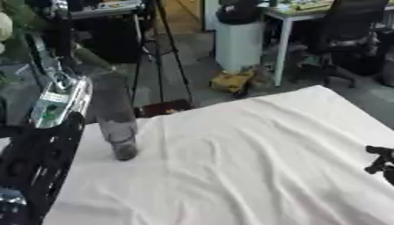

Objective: Arrange flowers into the vase.

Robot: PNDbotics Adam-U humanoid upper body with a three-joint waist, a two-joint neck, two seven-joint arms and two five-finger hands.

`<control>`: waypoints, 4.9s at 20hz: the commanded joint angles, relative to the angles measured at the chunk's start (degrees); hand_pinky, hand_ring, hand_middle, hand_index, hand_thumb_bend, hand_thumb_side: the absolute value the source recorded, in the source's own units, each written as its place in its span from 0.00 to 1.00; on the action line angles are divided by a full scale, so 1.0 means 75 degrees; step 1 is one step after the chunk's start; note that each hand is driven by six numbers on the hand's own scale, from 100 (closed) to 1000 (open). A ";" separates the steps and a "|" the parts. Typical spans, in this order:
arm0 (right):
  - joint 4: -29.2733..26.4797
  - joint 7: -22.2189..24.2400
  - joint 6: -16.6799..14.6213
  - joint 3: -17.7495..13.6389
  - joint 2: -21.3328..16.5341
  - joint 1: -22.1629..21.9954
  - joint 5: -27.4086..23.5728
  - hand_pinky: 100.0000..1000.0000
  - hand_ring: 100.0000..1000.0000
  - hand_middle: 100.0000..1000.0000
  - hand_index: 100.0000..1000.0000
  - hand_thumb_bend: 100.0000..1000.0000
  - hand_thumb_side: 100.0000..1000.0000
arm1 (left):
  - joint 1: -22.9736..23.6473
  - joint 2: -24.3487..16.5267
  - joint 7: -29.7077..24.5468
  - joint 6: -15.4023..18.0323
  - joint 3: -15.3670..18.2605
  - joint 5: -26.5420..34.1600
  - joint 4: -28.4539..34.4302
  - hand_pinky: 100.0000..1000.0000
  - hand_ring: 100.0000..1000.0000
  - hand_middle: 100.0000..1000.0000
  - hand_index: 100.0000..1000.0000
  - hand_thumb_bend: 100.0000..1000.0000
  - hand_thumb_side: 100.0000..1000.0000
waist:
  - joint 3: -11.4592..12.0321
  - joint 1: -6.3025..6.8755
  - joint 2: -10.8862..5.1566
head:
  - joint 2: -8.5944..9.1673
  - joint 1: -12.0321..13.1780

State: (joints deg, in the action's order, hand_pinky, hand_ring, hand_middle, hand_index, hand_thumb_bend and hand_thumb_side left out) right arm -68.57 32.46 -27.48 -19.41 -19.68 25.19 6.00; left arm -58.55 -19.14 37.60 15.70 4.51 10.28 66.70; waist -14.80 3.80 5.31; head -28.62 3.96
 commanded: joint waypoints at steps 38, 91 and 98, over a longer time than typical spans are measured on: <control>-0.0256 0.0121 0.0097 -0.0100 -0.0196 -0.0052 0.0034 0.68 0.98 0.41 0.82 0.63 0.72 | -0.0220 -0.0171 0.1348 -0.2076 -0.0220 -0.1806 -0.1082 0.00 0.00 0.00 0.00 0.28 0.44 | -0.0113 0.0319 0.0102 | 0.0179 -0.0067; -0.0248 0.0123 0.0157 -0.0190 -0.0175 -0.0330 0.0058 0.67 0.98 0.41 0.82 0.62 0.73 | -0.0321 -0.0592 0.0242 -0.4709 -0.0259 -0.3277 -0.2207 0.34 0.53 0.36 0.61 0.16 0.62 | -0.0232 0.0303 -0.0134 | 0.0121 -0.0135; -0.0261 0.0119 0.0172 -0.0195 -0.0174 -0.0342 0.0059 0.67 0.98 0.41 0.82 0.62 0.73 | -0.0335 -0.0599 0.0053 -0.4848 -0.0189 -0.3471 -0.2184 0.34 0.53 0.36 0.61 0.16 0.62 | -0.0227 0.0303 -0.0139 | 0.0120 -0.0138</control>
State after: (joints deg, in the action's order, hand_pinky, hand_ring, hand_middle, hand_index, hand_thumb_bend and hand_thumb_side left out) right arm -69.28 33.40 -26.31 -20.47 -19.70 22.10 6.00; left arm -59.57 -21.65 38.18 -20.42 2.70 -15.28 49.70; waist -16.58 5.86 5.97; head -27.67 2.95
